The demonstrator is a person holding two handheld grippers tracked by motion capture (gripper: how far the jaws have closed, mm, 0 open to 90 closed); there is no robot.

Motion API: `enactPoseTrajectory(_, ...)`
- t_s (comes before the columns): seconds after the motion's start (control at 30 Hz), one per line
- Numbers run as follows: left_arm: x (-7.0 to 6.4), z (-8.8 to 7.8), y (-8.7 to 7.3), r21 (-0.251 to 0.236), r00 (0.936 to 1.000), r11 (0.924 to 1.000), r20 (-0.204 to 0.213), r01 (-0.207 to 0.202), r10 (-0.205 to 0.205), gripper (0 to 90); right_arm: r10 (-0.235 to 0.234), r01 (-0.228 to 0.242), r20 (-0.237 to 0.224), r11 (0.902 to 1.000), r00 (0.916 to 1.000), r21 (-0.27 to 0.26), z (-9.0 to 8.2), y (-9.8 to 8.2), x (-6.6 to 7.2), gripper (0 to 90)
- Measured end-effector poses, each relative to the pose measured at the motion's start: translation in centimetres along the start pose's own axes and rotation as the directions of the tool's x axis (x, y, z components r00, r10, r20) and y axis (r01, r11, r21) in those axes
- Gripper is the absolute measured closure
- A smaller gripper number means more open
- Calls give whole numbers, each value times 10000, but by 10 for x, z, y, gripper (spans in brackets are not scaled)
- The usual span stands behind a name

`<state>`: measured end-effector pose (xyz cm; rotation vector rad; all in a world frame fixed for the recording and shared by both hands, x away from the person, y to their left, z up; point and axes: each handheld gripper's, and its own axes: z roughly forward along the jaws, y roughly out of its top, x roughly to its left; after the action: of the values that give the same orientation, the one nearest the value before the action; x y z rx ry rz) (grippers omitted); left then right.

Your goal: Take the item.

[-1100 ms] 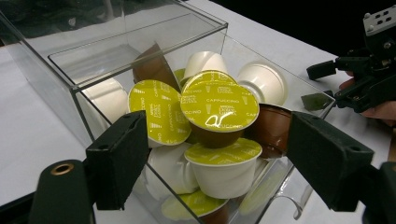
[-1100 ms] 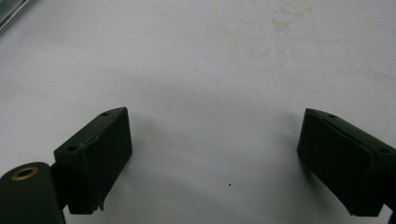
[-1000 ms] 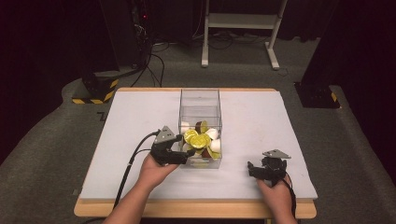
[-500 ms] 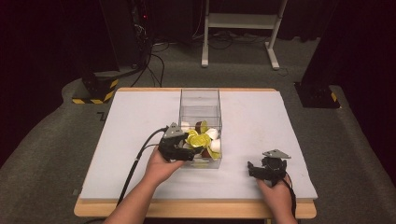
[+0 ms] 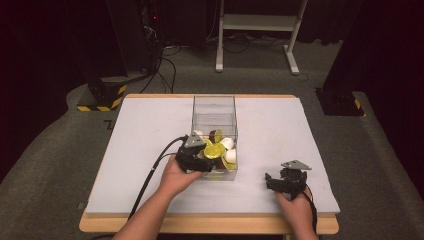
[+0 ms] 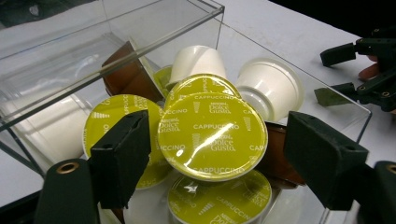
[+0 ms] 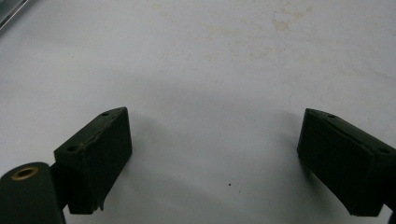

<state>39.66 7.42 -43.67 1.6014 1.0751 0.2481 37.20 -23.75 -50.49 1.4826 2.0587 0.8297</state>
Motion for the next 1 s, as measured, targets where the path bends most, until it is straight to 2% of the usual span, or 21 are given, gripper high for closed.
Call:
enactPoseTrajectory(0.5, -3, 3, -5, 97, 9972, 9979, -380, -644, 647, 314, -6, 6, -2, 10000, 10000, -1, 0, 0, 0, 100)
enactPoseTrajectory(0.7, -3, 3, -6, 93, 9970, 9977, -369, -677, 680, 368, -8, 8, -1, 10000, 10000, -3, 0, 0, 0, 100)
enactPoseTrajectory(1.0, -4, 1, -5, -58, 9984, 9988, -286, -490, 488, 378, -7, 7, -3, 10000, 10000, -2, 0, 0, 0, 100)
